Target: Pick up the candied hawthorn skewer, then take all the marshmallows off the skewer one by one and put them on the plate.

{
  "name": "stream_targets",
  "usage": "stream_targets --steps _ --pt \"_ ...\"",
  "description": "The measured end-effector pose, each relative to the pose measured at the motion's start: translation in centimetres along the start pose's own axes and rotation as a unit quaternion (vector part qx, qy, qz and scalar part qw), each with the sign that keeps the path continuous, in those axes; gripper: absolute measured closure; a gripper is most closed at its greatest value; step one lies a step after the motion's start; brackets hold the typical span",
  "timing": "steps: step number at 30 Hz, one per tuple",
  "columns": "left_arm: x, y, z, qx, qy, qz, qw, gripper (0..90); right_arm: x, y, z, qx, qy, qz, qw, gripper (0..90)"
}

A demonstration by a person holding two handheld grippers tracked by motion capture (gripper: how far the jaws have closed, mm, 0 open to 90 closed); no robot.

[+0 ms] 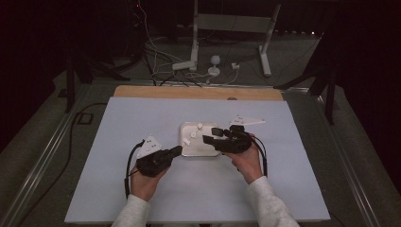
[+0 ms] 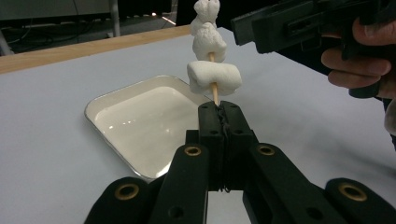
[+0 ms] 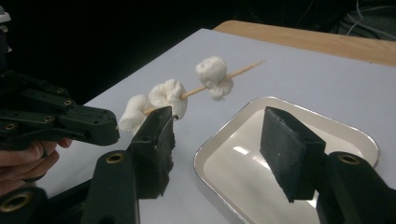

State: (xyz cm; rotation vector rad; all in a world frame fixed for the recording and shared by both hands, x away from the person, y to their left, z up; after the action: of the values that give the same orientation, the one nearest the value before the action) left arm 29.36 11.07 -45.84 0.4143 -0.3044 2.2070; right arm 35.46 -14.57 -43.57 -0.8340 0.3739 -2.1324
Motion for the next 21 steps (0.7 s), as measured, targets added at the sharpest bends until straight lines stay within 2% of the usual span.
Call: stream_targets --steps 12,15,16,18,21 --pt "-0.3 -0.1 -0.2 0.002 0.001 0.002 1.0 90.0 -0.6 0.2 -0.1 -0.02 -0.008 0.004 0.9998 41.0" --pt "-0.4 -0.1 -0.3 0.003 0.003 0.001 1.0 90.0 -0.8 0.4 -0.1 -0.033 -0.009 0.01 0.9994 40.8" --pt "-0.4 0.0 -0.4 0.003 0.003 0.001 1.0 90.0 -0.8 0.4 -0.1 -0.043 -0.009 0.015 0.9989 41.8" --pt "-0.5 0.1 -0.5 0.004 0.005 0.0 1.0 90.0 -0.9 0.4 -0.1 -0.047 -0.01 0.018 0.9987 42.9" --pt "-0.7 0.2 -0.5 0.001 0.006 -0.002 1.0 90.0 -1.1 0.2 -0.2 -0.051 -0.017 0.027 0.9982 49.2"
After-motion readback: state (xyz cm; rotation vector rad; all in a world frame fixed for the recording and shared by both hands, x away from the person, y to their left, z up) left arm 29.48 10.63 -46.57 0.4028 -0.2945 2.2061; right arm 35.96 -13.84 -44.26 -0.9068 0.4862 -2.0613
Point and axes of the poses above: each handheld gripper's, and its own axes: x roughly backward along the jaws, z roughly out of its top, y roughly to its right, the point moved 2 cm from there along -x, roughly forward along the jaws, and after that the axes turned 15 degrees about -x, right-handed, at the moved point
